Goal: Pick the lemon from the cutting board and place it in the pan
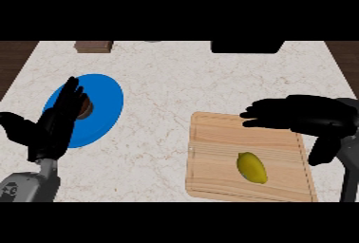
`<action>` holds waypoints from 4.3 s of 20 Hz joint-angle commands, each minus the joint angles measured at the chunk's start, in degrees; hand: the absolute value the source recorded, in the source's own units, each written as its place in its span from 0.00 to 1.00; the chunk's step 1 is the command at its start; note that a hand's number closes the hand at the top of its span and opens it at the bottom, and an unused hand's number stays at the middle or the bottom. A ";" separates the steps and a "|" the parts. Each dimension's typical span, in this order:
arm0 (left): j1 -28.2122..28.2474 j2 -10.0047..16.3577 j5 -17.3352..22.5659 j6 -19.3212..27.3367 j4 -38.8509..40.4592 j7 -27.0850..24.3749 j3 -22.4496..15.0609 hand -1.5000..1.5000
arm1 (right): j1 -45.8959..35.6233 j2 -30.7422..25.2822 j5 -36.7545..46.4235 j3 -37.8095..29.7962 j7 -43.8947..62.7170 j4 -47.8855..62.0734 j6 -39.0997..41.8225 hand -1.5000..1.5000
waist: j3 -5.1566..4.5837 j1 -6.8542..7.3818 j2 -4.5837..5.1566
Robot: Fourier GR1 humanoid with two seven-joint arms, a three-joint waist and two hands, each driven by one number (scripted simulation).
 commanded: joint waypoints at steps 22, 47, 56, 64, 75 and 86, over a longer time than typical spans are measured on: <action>-2.08 -2.87 -3.30 -4.58 2.60 1.03 6.03 0.50 | 15.85 5.29 25.27 -0.90 10.82 -26.48 6.65 0.00 | 0.03 -0.91 -0.02; -0.01 -7.73 -9.07 -5.51 -4.87 6.85 7.30 0.50 | 14.98 24.69 49.14 0.28 5.48 -2.06 -0.64 0.00 | 0.07 -0.42 0.02; -0.49 -9.52 -10.42 -7.11 -2.45 4.84 8.19 0.50 | 15.91 30.95 53.09 -0.71 4.55 3.71 -1.18 0.00 | 0.06 -0.46 0.01; -1.25 -10.78 -11.46 -7.58 -0.07 3.20 9.16 0.50 | 15.90 28.29 53.48 -3.32 -6.46 7.91 -9.29 1.00 | 0.06 -0.59 0.03; 1.56 -9.48 -9.95 -9.16 -4.20 6.29 11.27 0.50 | 15.60 37.58 49.81 -19.17 9.07 14.31 -4.37 1.00 | 0.11 -1.42 0.07; 1.69 -9.85 -10.98 -8.32 -3.11 4.71 11.48 0.50 | 6.74 45.72 56.01 -44.28 60.65 8.25 -16.33 1.00 | -0.19 -2.13 -0.29</action>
